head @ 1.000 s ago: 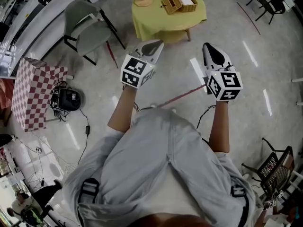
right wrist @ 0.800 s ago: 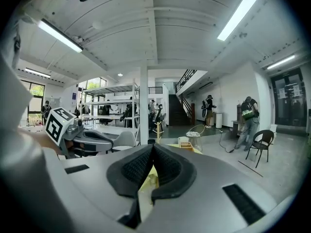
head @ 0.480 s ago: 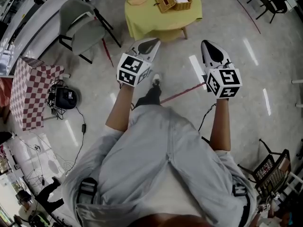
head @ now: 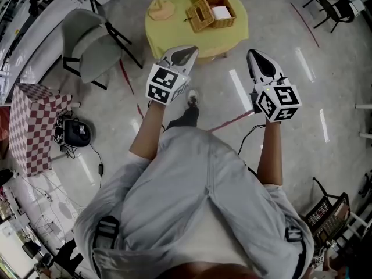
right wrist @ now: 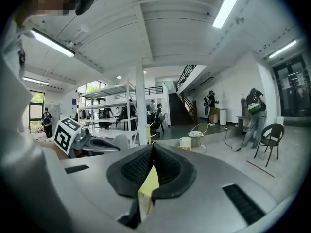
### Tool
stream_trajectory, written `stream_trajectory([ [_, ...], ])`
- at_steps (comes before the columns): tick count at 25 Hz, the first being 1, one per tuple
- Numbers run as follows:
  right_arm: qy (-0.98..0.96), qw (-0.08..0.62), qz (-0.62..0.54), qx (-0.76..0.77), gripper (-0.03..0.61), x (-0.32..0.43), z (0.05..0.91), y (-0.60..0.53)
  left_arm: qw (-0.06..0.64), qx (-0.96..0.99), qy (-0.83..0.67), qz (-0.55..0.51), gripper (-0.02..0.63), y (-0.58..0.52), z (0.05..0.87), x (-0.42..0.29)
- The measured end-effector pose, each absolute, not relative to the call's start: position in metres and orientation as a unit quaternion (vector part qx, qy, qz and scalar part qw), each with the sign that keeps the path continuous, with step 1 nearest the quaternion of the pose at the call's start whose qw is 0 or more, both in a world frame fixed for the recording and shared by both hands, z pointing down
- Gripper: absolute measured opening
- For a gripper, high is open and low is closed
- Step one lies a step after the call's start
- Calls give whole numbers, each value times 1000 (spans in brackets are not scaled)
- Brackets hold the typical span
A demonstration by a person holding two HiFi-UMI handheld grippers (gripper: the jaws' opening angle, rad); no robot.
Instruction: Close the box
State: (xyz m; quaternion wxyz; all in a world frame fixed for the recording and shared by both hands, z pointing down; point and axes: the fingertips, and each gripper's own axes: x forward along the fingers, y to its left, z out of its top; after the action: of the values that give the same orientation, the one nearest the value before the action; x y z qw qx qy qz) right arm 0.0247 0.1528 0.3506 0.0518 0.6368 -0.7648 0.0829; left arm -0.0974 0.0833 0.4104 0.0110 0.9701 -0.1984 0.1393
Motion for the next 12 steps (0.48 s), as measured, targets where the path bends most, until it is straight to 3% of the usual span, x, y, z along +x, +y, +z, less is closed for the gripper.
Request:
stream_trajectory([
  [12, -761, 69, 104, 637, 21, 64, 359, 0, 28, 965, -201, 165, 29, -70, 429, -53],
])
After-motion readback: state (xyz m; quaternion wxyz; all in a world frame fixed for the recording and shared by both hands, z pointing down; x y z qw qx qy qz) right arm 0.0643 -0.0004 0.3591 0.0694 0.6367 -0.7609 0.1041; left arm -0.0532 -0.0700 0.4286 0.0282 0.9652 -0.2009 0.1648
